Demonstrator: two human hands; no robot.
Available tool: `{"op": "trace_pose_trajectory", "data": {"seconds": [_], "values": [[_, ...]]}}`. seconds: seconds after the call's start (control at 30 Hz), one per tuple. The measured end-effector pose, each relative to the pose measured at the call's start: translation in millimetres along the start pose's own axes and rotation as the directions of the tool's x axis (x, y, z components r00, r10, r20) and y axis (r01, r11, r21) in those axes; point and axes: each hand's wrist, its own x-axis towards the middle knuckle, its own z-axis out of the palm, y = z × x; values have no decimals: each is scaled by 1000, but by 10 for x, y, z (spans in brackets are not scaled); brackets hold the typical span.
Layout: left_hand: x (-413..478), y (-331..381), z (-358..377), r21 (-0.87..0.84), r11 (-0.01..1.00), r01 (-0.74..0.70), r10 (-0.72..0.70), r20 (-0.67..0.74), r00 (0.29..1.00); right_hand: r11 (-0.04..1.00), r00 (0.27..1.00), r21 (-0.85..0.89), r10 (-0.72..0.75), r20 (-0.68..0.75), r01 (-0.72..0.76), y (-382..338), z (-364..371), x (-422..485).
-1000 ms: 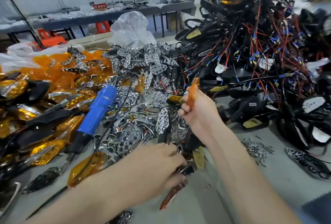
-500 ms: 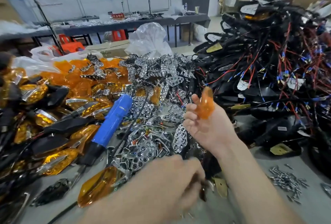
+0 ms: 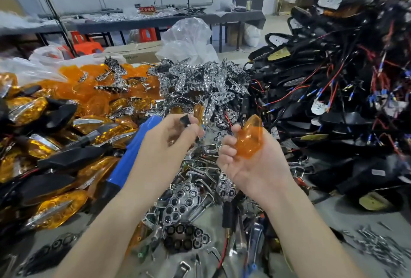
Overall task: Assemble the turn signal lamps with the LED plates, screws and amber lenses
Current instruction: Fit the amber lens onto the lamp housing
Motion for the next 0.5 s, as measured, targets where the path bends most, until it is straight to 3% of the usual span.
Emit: {"op": "trace_pose_trajectory", "data": {"seconds": [0.07,0.2,0.3,0.37,0.43,0.5], "values": [[18,-62,13,9,1000,17,-17,-45,999,998,1000,-58,-7,0,7,2,-8,14],[35,-112,-9,-146,983,114,-118,-23,993,966,996,-259,-11,-85,-11,45,5,75],[71,-152,11,-246,938,245,-254,-5,967,965,992,-259,-3,-127,-30,76,49,150],[92,-192,8,-220,928,302,-315,-27,949,979,992,-199,22,-121,-46,101,111,163],[75,-226,-14,-111,957,269,-272,-19,962,985,991,-168,28,-132,-50,123,162,154],[51,-232,-24,-130,968,215,-212,37,977,977,992,-211,17,-126,-44,141,186,143]]}}
